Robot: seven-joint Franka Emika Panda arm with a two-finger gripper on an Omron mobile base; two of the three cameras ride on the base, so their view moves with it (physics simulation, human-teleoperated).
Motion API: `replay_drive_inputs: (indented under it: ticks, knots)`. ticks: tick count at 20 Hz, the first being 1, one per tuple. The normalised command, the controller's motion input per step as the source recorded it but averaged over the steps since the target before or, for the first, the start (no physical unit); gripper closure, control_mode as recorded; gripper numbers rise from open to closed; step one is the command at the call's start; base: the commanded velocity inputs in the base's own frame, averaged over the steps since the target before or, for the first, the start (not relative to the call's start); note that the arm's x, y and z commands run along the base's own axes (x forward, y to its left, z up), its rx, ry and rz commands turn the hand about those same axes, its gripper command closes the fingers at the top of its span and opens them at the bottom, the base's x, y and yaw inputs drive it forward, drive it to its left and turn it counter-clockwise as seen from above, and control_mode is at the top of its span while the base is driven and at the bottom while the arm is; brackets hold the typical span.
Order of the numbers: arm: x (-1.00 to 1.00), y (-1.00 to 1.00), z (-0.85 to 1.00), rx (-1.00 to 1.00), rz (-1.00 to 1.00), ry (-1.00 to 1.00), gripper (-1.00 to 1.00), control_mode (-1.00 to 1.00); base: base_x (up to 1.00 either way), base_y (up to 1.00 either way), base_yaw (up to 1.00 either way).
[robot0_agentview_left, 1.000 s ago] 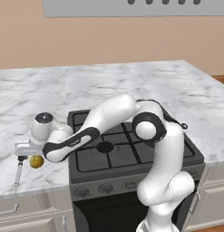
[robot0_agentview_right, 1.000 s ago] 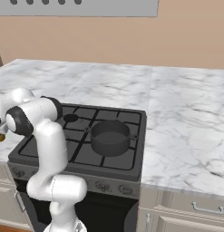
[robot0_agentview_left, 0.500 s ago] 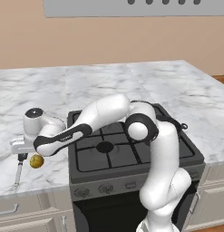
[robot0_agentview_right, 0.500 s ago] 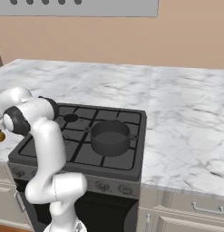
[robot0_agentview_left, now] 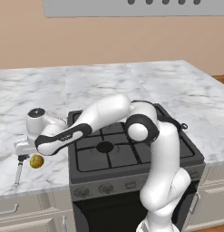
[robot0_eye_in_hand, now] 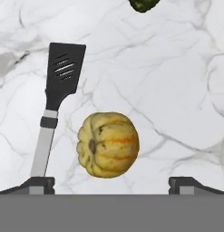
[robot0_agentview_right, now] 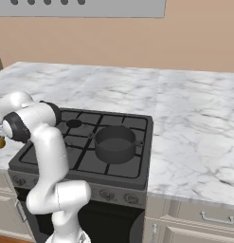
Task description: Put the squash and cucumber in the pot. Retrieve the spatula and lightly stir the vegetables in the pot.
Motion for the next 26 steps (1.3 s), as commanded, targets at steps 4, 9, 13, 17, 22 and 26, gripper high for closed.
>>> replay_drive_inputs:
  ticks: [4, 9, 13, 17, 22, 26]
  knots:
    - [0.07, -0.01, -0.31, 0.0, 0.1, 0.05, -1.0, -1.0, 0.0, 0.0, 0.0]
    - [0.13, 0.0, -0.16, 0.0, 0.11, 0.04, -1.0, -1.0, 0.0, 0.0, 0.0]
    - [0.2, 0.0, -0.03, 0.0, 0.09, 0.05, -1.0, -1.0, 0.0, 0.0, 0.0]
    - [0.11, 0.03, -0.1, 0.0, 0.07, 0.07, -1.0, -1.0, 0.0, 0.0, 0.0]
    - [0.01, 0.12, -0.1, -0.01, 0.06, 0.07, -1.0, -1.0, 0.0, 0.0, 0.0]
    - [0.0, 0.19, -0.03, -0.03, 0.05, 0.02, -1.0, -1.0, 0.0, 0.0, 0.0]
